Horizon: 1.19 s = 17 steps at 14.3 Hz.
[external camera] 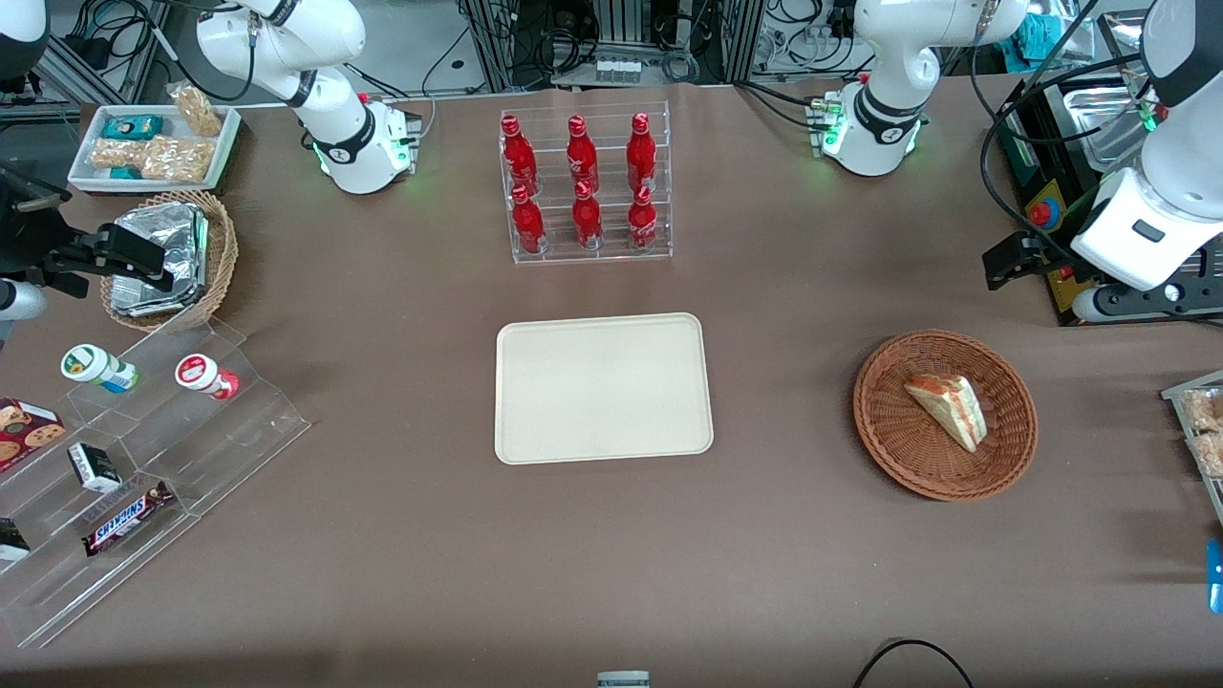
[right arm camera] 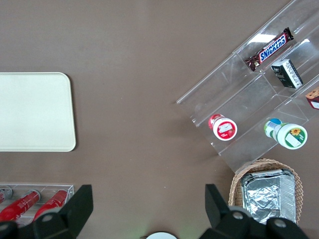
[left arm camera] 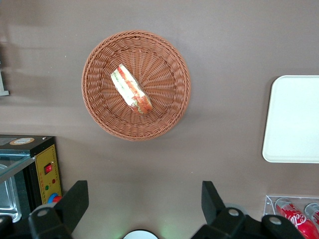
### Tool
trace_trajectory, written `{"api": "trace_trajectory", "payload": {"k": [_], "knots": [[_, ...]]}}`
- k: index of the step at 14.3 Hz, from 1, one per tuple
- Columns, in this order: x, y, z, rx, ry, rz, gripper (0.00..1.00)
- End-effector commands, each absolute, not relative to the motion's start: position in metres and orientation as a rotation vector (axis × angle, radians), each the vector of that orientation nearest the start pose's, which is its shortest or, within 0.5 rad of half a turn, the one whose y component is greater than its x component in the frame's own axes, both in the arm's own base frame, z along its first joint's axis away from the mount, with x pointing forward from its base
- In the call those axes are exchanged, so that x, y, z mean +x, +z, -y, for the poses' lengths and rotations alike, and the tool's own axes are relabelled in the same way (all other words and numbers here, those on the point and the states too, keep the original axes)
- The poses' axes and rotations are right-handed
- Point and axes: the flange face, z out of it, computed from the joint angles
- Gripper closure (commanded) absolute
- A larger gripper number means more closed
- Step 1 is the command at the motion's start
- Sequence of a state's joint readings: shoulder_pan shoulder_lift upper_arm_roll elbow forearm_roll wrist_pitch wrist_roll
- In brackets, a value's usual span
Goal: Place sandwich from basket to tray
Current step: 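Move the open left gripper over the sandwich in the wicker basket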
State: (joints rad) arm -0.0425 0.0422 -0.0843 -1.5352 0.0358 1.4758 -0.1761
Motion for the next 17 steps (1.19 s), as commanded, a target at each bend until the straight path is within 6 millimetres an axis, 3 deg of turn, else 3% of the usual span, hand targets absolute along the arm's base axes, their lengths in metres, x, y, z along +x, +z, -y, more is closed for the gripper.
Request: {"api": "trace_trajectory", "payload": {"k": [1,4,9,12,15,17], "knots": [[0.559,0.607,0.067,-3.1,0.143,0.049,0.0],[0.566,0.563,0.065,-3.087,0.222,0.055,0.0],[0.575,0.449,0.033,-3.093,0.201,0.132,0.0],[0.575,0.389,0.027,-3.1,0.156,0.14,0.0],[0.576,0.347,0.009,-3.106,0.096,0.192,0.0],[0.577,0.33,0.008,-3.116,0.057,0.249,0.0]]}}
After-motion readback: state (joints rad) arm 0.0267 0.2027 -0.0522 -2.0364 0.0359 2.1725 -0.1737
